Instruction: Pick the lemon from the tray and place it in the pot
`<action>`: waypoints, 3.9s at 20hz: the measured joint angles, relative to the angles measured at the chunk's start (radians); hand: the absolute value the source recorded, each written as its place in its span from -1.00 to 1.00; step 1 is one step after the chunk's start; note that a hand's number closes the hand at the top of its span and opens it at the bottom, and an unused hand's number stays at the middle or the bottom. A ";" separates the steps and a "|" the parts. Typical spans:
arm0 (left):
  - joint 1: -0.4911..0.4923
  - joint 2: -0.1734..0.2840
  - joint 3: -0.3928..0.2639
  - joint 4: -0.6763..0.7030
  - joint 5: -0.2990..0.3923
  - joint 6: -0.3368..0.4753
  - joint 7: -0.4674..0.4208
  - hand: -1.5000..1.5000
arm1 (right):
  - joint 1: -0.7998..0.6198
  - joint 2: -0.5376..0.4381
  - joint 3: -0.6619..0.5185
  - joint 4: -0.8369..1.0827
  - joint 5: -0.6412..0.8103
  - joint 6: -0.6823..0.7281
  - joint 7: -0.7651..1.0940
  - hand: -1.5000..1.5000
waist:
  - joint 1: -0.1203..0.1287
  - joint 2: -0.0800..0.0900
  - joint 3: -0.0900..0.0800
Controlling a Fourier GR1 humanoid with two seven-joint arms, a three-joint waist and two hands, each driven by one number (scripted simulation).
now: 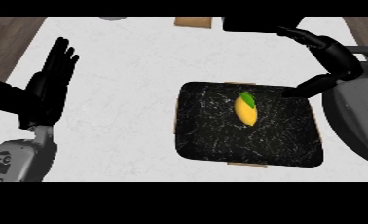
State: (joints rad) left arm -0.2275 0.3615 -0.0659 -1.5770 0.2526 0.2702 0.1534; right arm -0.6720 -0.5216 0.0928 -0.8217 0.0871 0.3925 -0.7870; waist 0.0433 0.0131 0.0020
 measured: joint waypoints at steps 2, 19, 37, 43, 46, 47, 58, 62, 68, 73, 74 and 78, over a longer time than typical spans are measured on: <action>0.002 0.006 0.008 -0.006 0.000 0.000 0.008 0.00 | -0.033 -0.030 0.047 -0.001 0.041 0.028 0.027 -1.00 | -0.004 -0.003 -0.001; 0.024 -0.009 0.043 -0.027 -0.030 0.001 0.028 0.00 | -0.101 -0.019 0.390 -0.203 0.377 0.181 0.291 -1.00 | -0.038 -0.014 -0.002; 0.042 -0.069 0.088 -0.052 -0.088 -0.052 0.046 0.00 | 0.021 0.111 0.326 -0.239 0.637 0.167 0.364 -1.00 | -0.038 -0.013 -0.002; 0.045 -0.083 0.103 -0.071 -0.104 -0.072 0.064 0.00 | 0.026 0.141 0.288 -0.199 0.708 0.155 0.318 -1.00 | -0.038 -0.013 -0.002; 0.030 -0.086 0.118 -0.056 -0.105 -0.084 0.065 0.00 | 0.051 0.174 0.292 -0.172 0.757 0.113 0.319 -1.00 | -0.038 -0.012 -0.002; 0.031 -0.084 0.123 -0.060 -0.107 -0.088 0.069 0.00 | 0.042 0.188 0.284 -0.154 0.769 0.110 0.324 -1.00 | -0.038 -0.012 -0.002; 0.030 -0.107 0.143 -0.067 -0.130 -0.108 0.081 0.00 | 0.016 0.215 0.281 -0.026 0.904 -0.010 0.154 1.00 | -0.035 -0.013 -0.002; 0.033 -0.118 0.147 -0.068 -0.142 -0.114 0.077 0.00 | 0.003 0.233 0.264 0.025 0.941 -0.052 0.101 1.00 | -0.034 -0.015 -0.003; 0.039 -0.111 0.173 -0.075 -0.138 -0.124 0.093 0.00 | 0.091 0.272 0.243 -0.078 0.972 -0.044 0.225 1.00 | -0.054 -0.026 -0.008; 0.075 -0.107 0.196 -0.083 -0.146 -0.103 0.092 0.00 | 0.248 0.340 0.159 -0.198 0.952 -0.105 0.480 1.00 | -0.108 -0.055 -0.017; 0.078 -0.107 0.200 -0.079 -0.148 -0.101 0.086 0.00 | 0.281 0.352 0.152 -0.237 0.954 -0.120 0.523 1.00 | -0.115 -0.057 -0.018; 0.097 -0.105 0.207 -0.086 -0.148 -0.100 0.084 0.00 | 0.430 0.405 0.155 -0.428 0.966 -0.146 0.683 1.00 | -0.125 -0.055 -0.017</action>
State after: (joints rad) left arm -0.1308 0.2565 0.1413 -1.6632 0.1048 0.1698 0.2373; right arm -0.2417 -0.1165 0.2476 -1.2500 1.0535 0.2465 -0.1036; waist -0.0815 -0.0420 -0.0149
